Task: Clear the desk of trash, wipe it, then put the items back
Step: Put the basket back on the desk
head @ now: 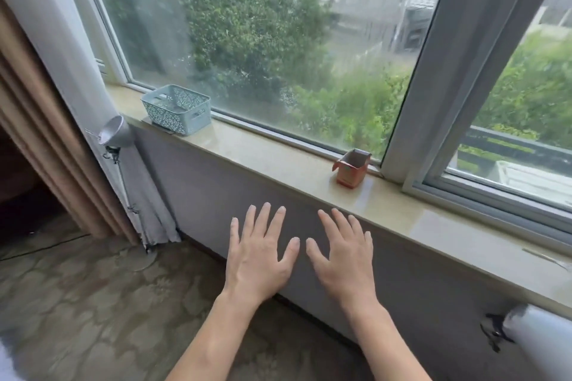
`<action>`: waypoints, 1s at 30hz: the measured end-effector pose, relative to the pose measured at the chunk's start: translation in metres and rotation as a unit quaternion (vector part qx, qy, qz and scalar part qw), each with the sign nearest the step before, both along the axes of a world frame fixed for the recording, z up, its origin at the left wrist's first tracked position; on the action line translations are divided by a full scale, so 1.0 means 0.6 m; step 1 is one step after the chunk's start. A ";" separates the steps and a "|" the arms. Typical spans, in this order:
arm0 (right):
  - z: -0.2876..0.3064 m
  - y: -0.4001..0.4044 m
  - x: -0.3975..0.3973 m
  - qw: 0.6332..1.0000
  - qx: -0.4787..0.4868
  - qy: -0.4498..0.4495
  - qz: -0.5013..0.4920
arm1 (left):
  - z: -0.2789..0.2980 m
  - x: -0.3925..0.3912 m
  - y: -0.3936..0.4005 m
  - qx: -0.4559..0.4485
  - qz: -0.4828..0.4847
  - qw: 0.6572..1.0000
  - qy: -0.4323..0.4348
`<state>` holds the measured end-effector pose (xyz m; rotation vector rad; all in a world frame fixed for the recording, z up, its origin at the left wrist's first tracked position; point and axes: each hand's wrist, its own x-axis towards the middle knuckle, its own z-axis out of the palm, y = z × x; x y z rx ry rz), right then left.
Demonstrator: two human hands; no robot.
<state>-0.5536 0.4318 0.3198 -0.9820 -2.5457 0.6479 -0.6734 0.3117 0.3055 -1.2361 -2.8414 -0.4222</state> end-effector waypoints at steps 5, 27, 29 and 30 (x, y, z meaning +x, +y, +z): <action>0.014 0.001 -0.149 0.999 0.003 0.003 0.032 | 0.017 -0.145 -0.039 -0.014 0.046 0.999 0.014; 0.033 0.130 -0.737 0.983 -0.086 0.043 0.156 | 0.044 -0.657 0.033 -0.050 0.161 0.985 0.043; 0.031 0.141 -0.777 0.981 -0.096 0.045 0.164 | 0.049 -0.702 0.044 -0.056 0.165 0.984 0.045; 0.030 0.144 -0.794 0.980 -0.101 0.040 0.166 | 0.050 -0.724 0.047 -0.062 0.165 0.983 0.047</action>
